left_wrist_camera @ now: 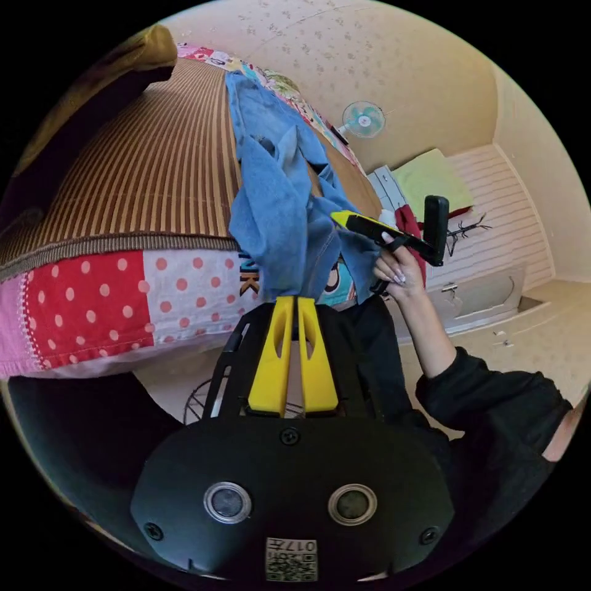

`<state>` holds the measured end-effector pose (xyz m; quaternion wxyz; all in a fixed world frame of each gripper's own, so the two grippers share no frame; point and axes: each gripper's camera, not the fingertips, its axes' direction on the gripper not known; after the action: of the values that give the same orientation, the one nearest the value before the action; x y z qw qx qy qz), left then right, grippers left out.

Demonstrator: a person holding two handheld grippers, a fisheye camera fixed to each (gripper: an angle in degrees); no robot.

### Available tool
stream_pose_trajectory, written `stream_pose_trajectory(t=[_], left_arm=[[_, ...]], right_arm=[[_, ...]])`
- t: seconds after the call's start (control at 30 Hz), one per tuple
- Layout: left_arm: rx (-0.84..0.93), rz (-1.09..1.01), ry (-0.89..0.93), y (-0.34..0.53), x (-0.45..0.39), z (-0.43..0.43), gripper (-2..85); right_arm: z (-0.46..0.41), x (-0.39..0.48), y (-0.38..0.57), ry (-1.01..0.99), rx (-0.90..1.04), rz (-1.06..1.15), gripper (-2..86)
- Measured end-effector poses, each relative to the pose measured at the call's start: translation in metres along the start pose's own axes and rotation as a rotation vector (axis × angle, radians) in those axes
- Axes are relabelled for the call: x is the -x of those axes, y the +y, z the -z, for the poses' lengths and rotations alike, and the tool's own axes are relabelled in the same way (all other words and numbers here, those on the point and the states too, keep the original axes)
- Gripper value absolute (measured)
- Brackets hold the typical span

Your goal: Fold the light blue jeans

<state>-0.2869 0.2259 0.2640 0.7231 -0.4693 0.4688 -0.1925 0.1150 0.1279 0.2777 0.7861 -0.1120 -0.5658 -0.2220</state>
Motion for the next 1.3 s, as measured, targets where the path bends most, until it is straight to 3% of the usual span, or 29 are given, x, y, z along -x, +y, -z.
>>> stream_pose_trajectory(t=[0.07,0.17,0.27,0.4,0.5,0.6,0.67,0.73,0.83,0.93,1.0,1.07,1.13,1.2,1.3], left_arm=[[-0.025,-0.081,0.06,0.012,-0.007,0.027,-0.9],[-0.05,-0.145,0.149,0.032,-0.012,0.07,-1.0],[0.033,-0.108,0.242,0.045,-0.004,0.085,-1.0],[0.098,-0.023,0.028,0.057,0.009,0.086,-1.0],[0.019,0.038,0.055,0.064,0.02,0.091,-1.0],[-0.055,0.048,0.079,0.073,0.02,0.094,-1.0],[-0.081,0.049,0.083,0.078,0.019,0.095,-1.0],[-0.081,0.051,0.101,0.081,0.018,0.091,-1.0],[-0.062,0.056,0.137,0.085,0.016,0.08,-1.0],[-0.042,0.05,0.177,0.087,0.011,0.066,-1.0],[-0.01,0.031,0.189,0.087,0.003,0.058,-1.0],[0.013,0.0,0.172,0.087,-0.007,0.057,-1.0],[0.037,-0.034,0.15,0.088,-0.017,0.058,-0.9],[0.057,-0.06,0.123,0.089,-0.026,0.057,-0.8],[0.031,-0.047,0.035,0.09,-0.031,0.05,0.0]], right_arm=[[0.025,0.021,0.025,-0.041,0.014,0.077,2.9],[0.052,0.062,0.074,0.058,0.123,0.196,2.6],[0.073,0.083,0.123,-0.106,0.129,0.229,2.5],[0.077,0.086,0.152,-0.196,0.144,0.221,2.8],[0.084,0.07,0.16,-0.197,0.171,0.15,3.2],[0.116,0.043,0.157,-0.188,0.074,0.07,4.3],[0.143,0.025,0.154,-0.051,-0.021,-0.022,4.8],[0.176,-0.006,0.152,0.234,-0.117,-0.246,6.9],[0.192,-0.046,0.153,0.448,-0.14,-0.483,10.2],[0.165,-0.081,0.143,0.355,0.056,-0.552,10.2],[0.159,-0.082,0.138,0.24,0.078,-0.524,5.8],[0.176,-0.074,0.135,0.021,-0.007,-0.435,3.4],[0.229,-0.07,0.15,-0.386,-0.273,-0.321,2.4],[0.267,-0.069,0.171,-0.547,-0.432,-0.24,2.0],[0.299,-0.075,0.211,-0.436,-0.375,-0.272,1.4]])
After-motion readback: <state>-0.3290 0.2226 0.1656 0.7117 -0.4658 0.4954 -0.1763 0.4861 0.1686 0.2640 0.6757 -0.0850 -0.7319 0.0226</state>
